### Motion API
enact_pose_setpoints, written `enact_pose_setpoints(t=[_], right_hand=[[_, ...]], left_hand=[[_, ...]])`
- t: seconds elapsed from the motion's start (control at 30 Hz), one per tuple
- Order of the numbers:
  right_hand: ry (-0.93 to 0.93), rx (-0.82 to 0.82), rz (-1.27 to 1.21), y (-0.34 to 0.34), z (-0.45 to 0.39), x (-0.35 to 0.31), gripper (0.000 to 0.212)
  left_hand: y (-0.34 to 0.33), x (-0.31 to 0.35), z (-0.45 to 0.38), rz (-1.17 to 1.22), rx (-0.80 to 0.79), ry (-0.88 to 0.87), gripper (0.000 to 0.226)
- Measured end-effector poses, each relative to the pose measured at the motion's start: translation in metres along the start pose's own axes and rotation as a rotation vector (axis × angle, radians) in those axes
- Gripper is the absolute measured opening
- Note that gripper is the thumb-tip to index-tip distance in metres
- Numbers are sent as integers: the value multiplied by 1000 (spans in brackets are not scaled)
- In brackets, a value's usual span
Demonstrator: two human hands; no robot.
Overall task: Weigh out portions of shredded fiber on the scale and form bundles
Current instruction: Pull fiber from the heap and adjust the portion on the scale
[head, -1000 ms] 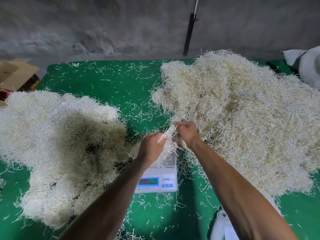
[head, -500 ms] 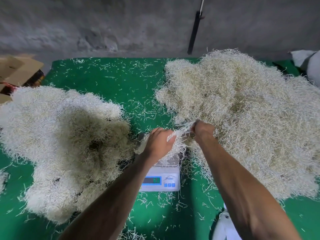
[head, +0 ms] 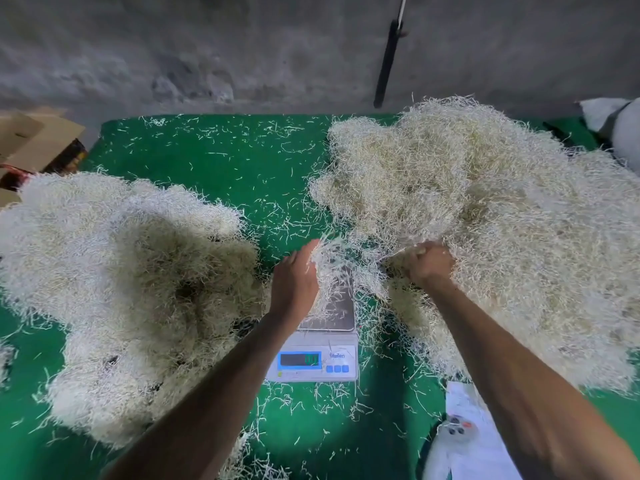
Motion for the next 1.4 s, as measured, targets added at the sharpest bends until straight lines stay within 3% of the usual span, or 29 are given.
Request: enact_pose_setpoints(t=[0.07,0.13,0.23,0.3,0.33,0.4,0.47,0.6,0.7,0.8,0.9,1.03,1.17,1.27,1.4], right_hand=[[307,-2,258,-8,11,-25,32],[571,-99,318,-29,30,-52,28],[717,-391,329,-75,56,-72,58],[633,-505,283,-97,66,-68,80],[569,-543,273,-105,65,-60,76],[432,-558,230,-109,58,-46,45],[316,-473,103,-97,50,-42,26],[-45,-261,-319,-64,23,-21,17],[-267,-127,-499,-38,6,3,12],[-331,-78,-634,-24,-3,12,36],[-321,-29,-684,-21,-4,17,25],[69,-17,-133,-23,6,-5,38],[345,21,307,-28,28,-21,23],[440,-27,381,-35,51,-26,23],[362,-94,342,-43,78,-14,32]], left_hand=[[0,2,-2,-24,-1,-59,44],[-3,1,-2,-50,-16,-76,36],[-3,2,-4,-38,6,-75,29],[-3,3,-5,-16,2,-71,25],[-3,3,-6,-6,-6,-59,23],[1,-1,-8,1,-3,-29,20],[6,-9,-7,5,10,8,17],[7,-23,-1,61,-8,112,14],[5,-29,1,91,14,161,14],[5,-33,1,100,40,205,12],[2,-31,3,167,46,245,18],[-7,-25,4,321,16,359,51],[-14,-21,1,240,-41,294,48],[-15,-22,5,67,-72,159,42],[-8,-34,20,-63,-105,169,47]])
Point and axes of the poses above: each hand's wrist, its own z-axis away from the middle knuckle, its own y-axis out of the back of the hand, x = y × z, the point moved 7 cm from there along -z, towards the middle knuckle, and after that the axes turned 11 degrees about -z, right-handed, at the moved point
